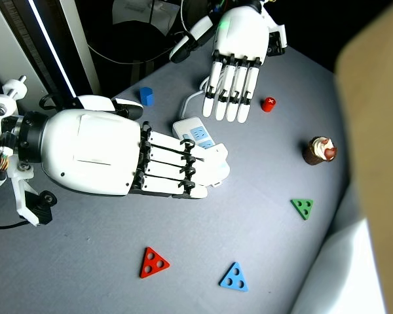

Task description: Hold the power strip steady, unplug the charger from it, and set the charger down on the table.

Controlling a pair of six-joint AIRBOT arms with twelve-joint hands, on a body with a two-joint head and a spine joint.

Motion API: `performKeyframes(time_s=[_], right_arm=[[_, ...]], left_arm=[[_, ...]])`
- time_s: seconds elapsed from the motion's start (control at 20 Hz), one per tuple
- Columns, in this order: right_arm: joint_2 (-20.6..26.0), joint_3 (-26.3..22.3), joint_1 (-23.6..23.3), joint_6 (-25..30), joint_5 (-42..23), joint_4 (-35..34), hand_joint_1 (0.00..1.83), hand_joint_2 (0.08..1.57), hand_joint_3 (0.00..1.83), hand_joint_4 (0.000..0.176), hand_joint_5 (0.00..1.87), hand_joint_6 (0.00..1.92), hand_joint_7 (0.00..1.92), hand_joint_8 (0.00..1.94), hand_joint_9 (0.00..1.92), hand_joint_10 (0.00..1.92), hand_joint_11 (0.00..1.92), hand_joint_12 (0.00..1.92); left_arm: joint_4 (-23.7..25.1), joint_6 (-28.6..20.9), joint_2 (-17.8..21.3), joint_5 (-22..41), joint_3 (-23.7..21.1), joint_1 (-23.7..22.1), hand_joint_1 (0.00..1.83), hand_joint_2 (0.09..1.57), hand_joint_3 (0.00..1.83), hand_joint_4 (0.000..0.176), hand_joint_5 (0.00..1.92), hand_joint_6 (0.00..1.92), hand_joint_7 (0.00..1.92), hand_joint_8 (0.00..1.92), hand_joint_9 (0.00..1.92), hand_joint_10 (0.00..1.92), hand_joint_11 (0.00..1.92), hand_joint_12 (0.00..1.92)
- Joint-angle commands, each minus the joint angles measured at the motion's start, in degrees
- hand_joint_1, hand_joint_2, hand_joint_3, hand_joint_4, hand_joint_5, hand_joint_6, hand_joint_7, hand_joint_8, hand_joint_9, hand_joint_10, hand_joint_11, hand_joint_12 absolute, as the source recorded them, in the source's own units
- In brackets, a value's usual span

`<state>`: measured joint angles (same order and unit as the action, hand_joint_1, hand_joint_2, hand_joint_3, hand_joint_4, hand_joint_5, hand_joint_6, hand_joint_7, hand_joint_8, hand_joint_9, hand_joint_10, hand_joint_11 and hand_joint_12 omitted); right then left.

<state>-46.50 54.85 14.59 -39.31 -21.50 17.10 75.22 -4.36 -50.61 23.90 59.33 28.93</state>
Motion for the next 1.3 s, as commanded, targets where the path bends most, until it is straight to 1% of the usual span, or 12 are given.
performKeyframes(time_s=[0.0, 0.15, 0.25, 0.4, 0.45, 0.6, 0.65, 0.7, 0.8, 1.0, 1.15, 1.25], right_arm=[[1.0, -0.2, -0.1, 0.1, -5.9, -1.2, 0.24, 1.08, 0.01, 0.000, 0.10, 0.01, 0.14, 0.01, 0.14, 0.01, 0.14, 0.05], [1.2, -0.4, 0.0, 0.1, -5.4, -2.2, 0.44, 1.10, 0.00, 0.000, 0.16, 0.01, 0.19, 0.01, 0.18, 0.01, 0.17, 0.05], [1.3, -0.4, 0.3, 0.1, -4.9, -3.6, 0.55, 1.11, 0.00, 0.000, 0.14, 0.00, 0.18, 0.00, 0.18, 0.00, 0.18, 0.05], [1.3, -0.4, 0.8, 0.1, -4.9, -5.6, 0.59, 1.11, 0.00, 0.000, 0.15, 0.00, 0.18, 0.00, 0.19, 0.01, 0.19, 0.06], [1.2, -0.4, 0.9, 0.1, -4.9, -6.3, 0.73, 1.08, 0.00, 0.000, 0.18, 0.00, 0.21, 0.00, 0.22, 0.01, 0.22, 0.07], [1.0, -0.8, 1.0, -0.4, -4.8, -8.3, 0.74, 1.11, 0.01, 0.000, 0.17, 0.00, 0.21, 0.00, 0.22, 0.00, 0.24, 0.07], [1.0, -1.0, 1.0, -0.9, -4.7, -9.1, 0.93, 1.09, 0.00, 0.000, 0.19, 0.00, 0.24, 0.01, 0.25, 0.01, 0.26, 0.08], [1.0, -1.1, 1.0, -1.3, -4.7, -9.7, 0.98, 1.08, 0.00, 0.000, 0.20, 0.01, 0.26, 0.01, 0.28, 0.02, 0.27, 0.09], [1.0, -1.3, 1.0, -1.5, -4.7, -9.8, 1.00, 1.08, 0.00, 0.000, 0.25, 0.01, 0.31, 0.01, 0.33, 0.01, 0.32, 0.11], [1.0, -1.4, 1.0, -1.7, -4.7, -9.8, 1.01, 1.10, 0.01, 0.000, 0.27, 0.01, 0.33, 0.01, 0.34, 0.00, 0.32, 0.11], [1.0, -1.5, 1.0, -1.8, -4.7, -9.8, 1.04, 1.10, 0.00, 0.000, 0.29, 0.01, 0.34, 0.01, 0.35, 0.01, 0.33, 0.12], [1.1, -1.8, 1.0, -2.4, -4.6, -11.1, 1.00, 1.11, 0.01, 0.000, 0.29, 0.01, 0.34, 0.01, 0.35, 0.00, 0.33, 0.12]], left_arm=[[-2.9, 0.6, -0.4, 1.9, -0.3, 0.0, 0.00, 0.94, 0.00, 0.000, 0.06, 0.00, 0.09, 0.00, 0.08, 0.00, 0.07, 0.12], [-6.4, 3.3, -1.1, 1.8, -0.3, 2.3, 0.00, 0.93, 0.00, 0.000, 0.07, 0.01, 0.10, 0.01, 0.09, 0.01, 0.07, 0.11], [-9.4, 5.8, -1.9, 1.8, -0.3, 3.8, 0.00, 0.94, 0.00, 0.000, 0.06, 0.00, 0.08, 0.00, 0.08, 0.00, 0.07, 0.11], [-9.8, 6.1, -2.9, 1.0, -0.3, 4.7, 0.00, 0.94, 0.00, 0.000, 0.06, 0.00, 0.08, 0.00, 0.08, 0.00, 0.07, 0.11], [-9.9, 6.1, -3.1, 0.6, -0.2, 5.0, 0.00, 0.94, 0.00, 0.000, 0.07, 0.01, 0.10, 0.01, 0.09, 0.01, 0.09, 0.11], [-10.1, 6.2, -4.0, -0.5, 0.1, 5.7, 0.00, 0.94, 0.00, 0.000, 0.07, 0.00, 0.10, 0.00, 0.09, 0.01, 0.09, 0.11], [-10.2, 6.2, -4.3, -0.5, 0.3, 6.0, 0.00, 0.94, 0.00, 0.000, 0.07, 0.00, 0.10, 0.01, 0.10, 0.01, 0.10, 0.11], [-10.4, 6.2, -4.6, -0.4, 0.6, 6.4, 0.00, 0.94, 0.00, 0.000, 0.07, 0.00, 0.10, 0.01, 0.10, 0.01, 0.10, 0.11], [-10.6, 6.2, -5.1, 0.1, 0.9, 7.3, 0.00, 0.94, 0.00, 0.000, 0.06, 0.00, 0.09, 0.00, 0.09, 0.00, 0.09, 0.10], [-13.1, 8.3, -5.9, 0.2, 1.2, 9.4, 0.00, 0.94, 0.00, 0.000, 0.07, 0.00, 0.10, 0.01, 0.10, 0.01, 0.10, 0.10], [-13.3, 8.8, -6.7, 0.0, 1.5, 9.9, 0.00, 0.94, 0.00, 0.000, 0.05, 0.00, 0.08, 0.00, 0.08, 0.00, 0.07, 0.09], [-13.3, 9.0, -7.3, -0.3, 1.8, 9.9, 0.00, 0.95, 0.00, 0.000, 0.06, 0.00, 0.10, 0.01, 0.09, 0.01, 0.10, 0.09]])
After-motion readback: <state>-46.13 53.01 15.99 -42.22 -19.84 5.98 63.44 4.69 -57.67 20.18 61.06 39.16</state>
